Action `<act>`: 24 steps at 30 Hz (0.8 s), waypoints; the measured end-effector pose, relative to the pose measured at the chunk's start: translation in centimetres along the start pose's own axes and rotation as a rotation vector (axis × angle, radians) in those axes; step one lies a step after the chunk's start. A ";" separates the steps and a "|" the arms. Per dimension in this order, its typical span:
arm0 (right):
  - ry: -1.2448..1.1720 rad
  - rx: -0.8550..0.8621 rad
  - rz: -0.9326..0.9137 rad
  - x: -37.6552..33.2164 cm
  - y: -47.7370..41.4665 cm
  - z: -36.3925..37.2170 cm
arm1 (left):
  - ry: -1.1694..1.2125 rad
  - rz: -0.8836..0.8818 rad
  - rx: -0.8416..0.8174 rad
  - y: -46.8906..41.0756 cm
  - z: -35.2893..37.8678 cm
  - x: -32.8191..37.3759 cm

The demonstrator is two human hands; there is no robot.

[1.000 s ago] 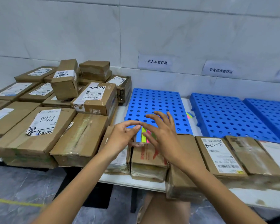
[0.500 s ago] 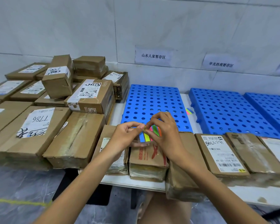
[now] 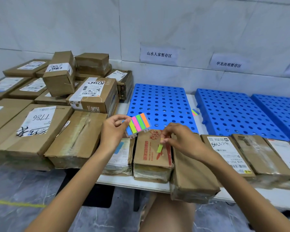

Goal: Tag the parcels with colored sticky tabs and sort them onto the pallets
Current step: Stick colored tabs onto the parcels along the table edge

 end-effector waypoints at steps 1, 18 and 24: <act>0.031 -0.013 0.010 0.2 -0.4 0.6 | -0.006 0.002 -0.008 0.2 0.1 -0.1; 0.018 0.515 -0.006 2.3 1.1 -0.1 | -0.088 0.013 -0.181 1.0 2.2 -0.5; 0.352 0.470 -0.211 1.6 2.0 -1.1 | -0.114 0.071 -0.334 2.0 6.7 0.9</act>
Point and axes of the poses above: each hand's wrist, its own y-axis away from the middle knuckle, its own z-axis out of the palm, x = y × z, the point moved 2 cm from there along -y, towards the middle knuckle, and after that the axes turned 1 degree about -z, right-handed, at the moved point
